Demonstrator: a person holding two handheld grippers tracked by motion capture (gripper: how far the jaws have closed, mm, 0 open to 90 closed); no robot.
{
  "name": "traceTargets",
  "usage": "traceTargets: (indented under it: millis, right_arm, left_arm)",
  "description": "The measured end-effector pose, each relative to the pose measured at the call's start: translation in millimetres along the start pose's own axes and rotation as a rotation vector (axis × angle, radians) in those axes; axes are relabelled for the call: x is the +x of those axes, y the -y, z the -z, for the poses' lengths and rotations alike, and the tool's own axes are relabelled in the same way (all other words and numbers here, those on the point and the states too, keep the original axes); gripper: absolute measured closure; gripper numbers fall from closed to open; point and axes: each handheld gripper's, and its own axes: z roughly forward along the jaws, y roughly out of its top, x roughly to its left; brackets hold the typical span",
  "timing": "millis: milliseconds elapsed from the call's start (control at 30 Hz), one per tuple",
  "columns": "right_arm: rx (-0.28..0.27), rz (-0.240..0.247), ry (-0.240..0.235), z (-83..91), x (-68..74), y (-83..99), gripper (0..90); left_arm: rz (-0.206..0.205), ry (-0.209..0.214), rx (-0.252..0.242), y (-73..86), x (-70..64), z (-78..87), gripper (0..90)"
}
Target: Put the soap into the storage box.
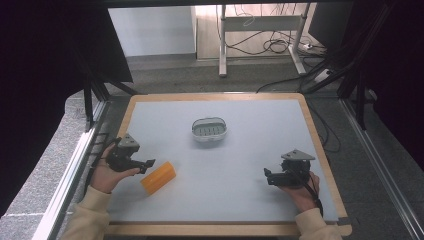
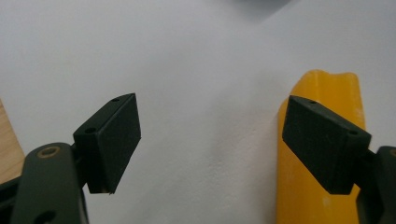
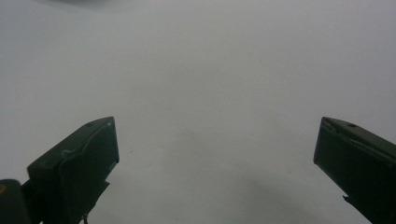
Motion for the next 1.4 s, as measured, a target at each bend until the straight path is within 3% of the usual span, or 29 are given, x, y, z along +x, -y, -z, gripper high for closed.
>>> traceTargets:
  millis: [67, 467, 533, 800, 1100, 1400]
  right_arm:
    - [-0.02, 0.016, 0.0, 3.7, -0.1, 0.6, 0.7]
    - [-0.068, -0.013, 0.034, 17.6, -1.2, 2.3, 5.6]
    - [-0.082, -0.013, 0.051, 18.0, -0.3, 2.0, 6.4]
    - [-0.077, 0.015, 0.013, 12.5, 2.1, 5.7, 9.8]
    - [-0.095, 0.047, -0.018, 16.4, 9.5, 6.9, 11.4]
    - [-0.079, 0.033, -0.029, 14.3, 6.3, 8.8, 12.6]
  left_arm:
    - [-0.006, 0.002, -0.001, -1.6, -1.8, -0.6, 19.2]
    - [-0.034, 0.019, -0.032, -0.7, -11.1, 7.4, 18.2]
    - [-0.037, -0.001, -0.044, -1.8, -13.1, 7.8, 19.7]
    - [-0.049, 0.012, -0.039, -4.0, -15.6, 7.9, 21.7]
    - [-0.07, 0.037, -0.04, -9.0, -20.1, 21.8, 26.3]
    - [-0.072, 0.051, -0.046, -12.1, -25.8, 30.5, 28.2]
